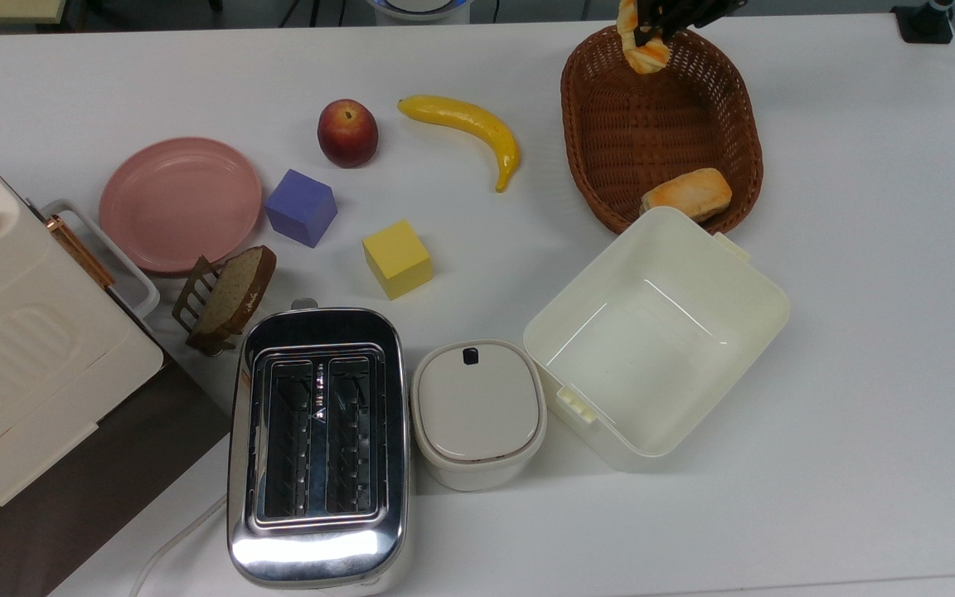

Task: Put the bread in the basket
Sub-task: 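Carry the held bread over to the wicker basket, then lower the bread into the basket and open the gripper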

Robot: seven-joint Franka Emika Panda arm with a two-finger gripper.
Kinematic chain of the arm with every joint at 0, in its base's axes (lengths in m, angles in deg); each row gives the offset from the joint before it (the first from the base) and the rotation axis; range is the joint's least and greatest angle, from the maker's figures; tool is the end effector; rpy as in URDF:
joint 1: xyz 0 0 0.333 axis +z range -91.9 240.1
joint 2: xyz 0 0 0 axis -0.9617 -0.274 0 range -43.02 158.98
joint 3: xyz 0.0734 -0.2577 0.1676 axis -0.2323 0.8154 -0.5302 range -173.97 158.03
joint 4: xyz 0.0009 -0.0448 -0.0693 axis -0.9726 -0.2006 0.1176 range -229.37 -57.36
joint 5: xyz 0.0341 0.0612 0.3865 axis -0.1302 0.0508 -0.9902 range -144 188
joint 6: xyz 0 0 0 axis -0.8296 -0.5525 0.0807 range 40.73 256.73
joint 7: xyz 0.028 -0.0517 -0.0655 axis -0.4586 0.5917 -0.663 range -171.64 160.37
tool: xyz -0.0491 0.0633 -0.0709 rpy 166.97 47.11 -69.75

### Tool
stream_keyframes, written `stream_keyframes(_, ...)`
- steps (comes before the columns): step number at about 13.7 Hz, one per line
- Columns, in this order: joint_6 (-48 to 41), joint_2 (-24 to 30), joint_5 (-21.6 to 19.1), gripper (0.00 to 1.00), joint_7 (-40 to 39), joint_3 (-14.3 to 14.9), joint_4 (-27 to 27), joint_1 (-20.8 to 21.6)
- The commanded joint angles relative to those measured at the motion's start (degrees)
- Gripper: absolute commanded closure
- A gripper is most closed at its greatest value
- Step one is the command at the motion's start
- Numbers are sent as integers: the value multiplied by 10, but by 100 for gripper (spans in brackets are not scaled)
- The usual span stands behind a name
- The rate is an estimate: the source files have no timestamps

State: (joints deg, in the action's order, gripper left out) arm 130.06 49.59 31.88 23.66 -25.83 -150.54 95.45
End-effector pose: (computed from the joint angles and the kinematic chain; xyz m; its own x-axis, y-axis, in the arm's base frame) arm 0.4602 0.3399 0.4864 0.9668 0.1680 -0.1927 0.2135 -0.9451 0.2473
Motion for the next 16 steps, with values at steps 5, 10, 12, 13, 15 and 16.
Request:
stream_keyframes(5, 26, 6, 0, 0, 9, -2, -6, -3)
stream_keyframes(10, 26, 14, 8, 0, 9, 0, 9, -26)
stream_keyframes(12, 22, 23, 11, 0, 6, 13, 29, -48)
stream_keyframes(13, 22, 32, 16, 0, -2, 31, 32, -56)
stream_keyframes(15, 19, 47, 22, 0, -30, 77, 42, -65)
stream_keyframes(16, 18, 54, 21, 0, -47, 100, 46, -77)
